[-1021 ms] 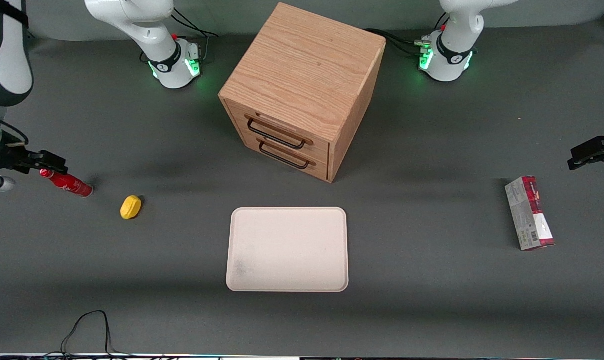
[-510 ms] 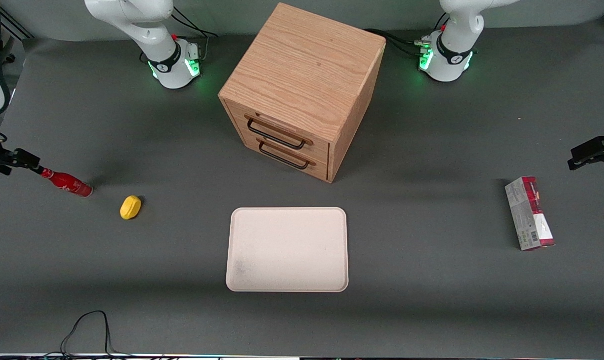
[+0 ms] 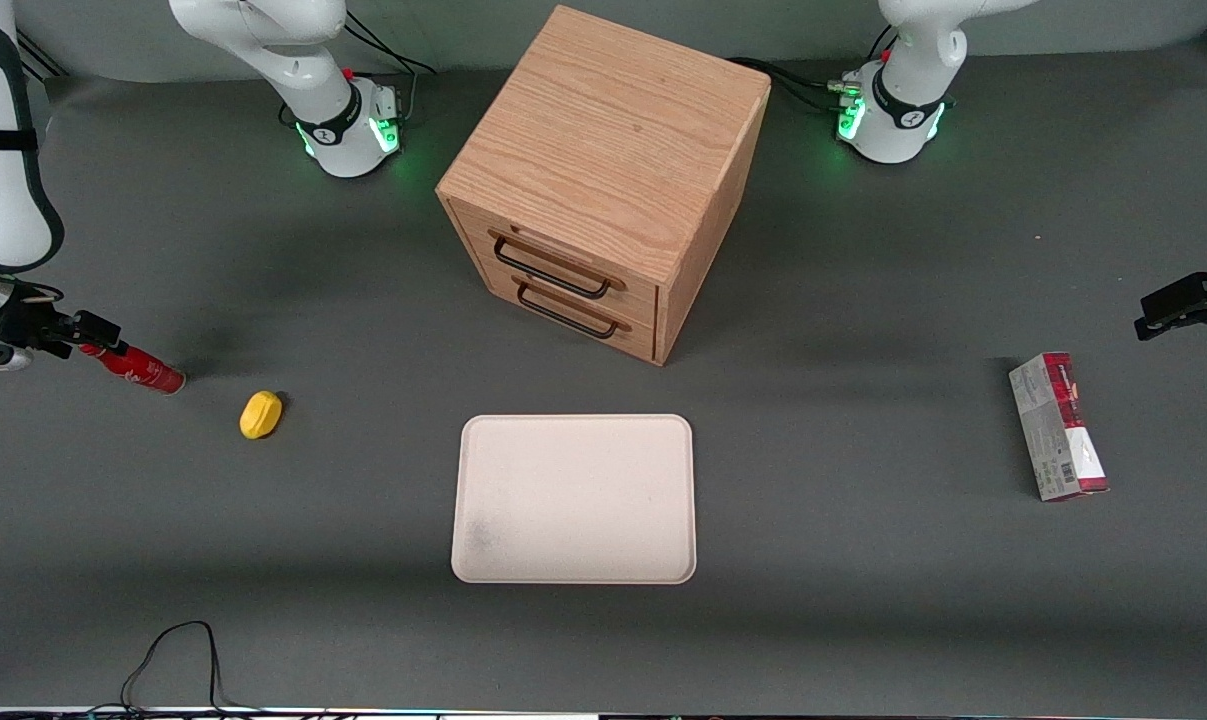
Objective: Place coke bottle on tray
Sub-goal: 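Lower the open right gripper over the red Coca-Cola bottle's body, then close the right gripper around the red bottle, then lift the bottle and carry it with the right gripper onto the white tray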
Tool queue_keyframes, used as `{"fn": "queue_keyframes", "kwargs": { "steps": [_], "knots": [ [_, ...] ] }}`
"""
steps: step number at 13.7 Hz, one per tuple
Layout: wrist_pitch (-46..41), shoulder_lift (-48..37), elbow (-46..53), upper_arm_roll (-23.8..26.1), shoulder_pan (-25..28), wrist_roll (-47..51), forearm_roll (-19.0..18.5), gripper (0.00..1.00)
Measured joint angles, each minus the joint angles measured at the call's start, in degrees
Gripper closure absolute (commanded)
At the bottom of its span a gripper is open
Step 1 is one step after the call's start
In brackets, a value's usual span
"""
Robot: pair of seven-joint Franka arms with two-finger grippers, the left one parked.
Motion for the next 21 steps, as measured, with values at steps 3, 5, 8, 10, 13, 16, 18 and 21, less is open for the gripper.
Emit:
{"fn": "queue_keyframes", "kwargs": {
  "steps": [3,5,8,10,13,16,18,21],
  "knots": [
    [0.1,1.0,-0.1,-0.1,-0.3,-0.3,0.0,0.20],
    [0.1,1.3,-0.1,-0.1,-0.3,-0.4,0.0,0.45],
    [0.2,1.4,-0.1,-0.1,-0.4,-0.5,0.0,0.74],
    [0.8,1.5,-0.1,-0.2,-0.4,-0.6,0.0,1.00],
    [1.0,1.5,0.0,-0.1,-0.3,-0.8,0.0,1.00],
    [-1.7,1.5,2.9,0.3,0.3,0.4,0.0,1.00],
    [-8.0,1.4,8.8,2.4,0.7,4.4,-0.7,1.00],
    [-17.6,1.0,19.3,8.2,1.3,15.2,-4.0,1.00]
  ]
}}
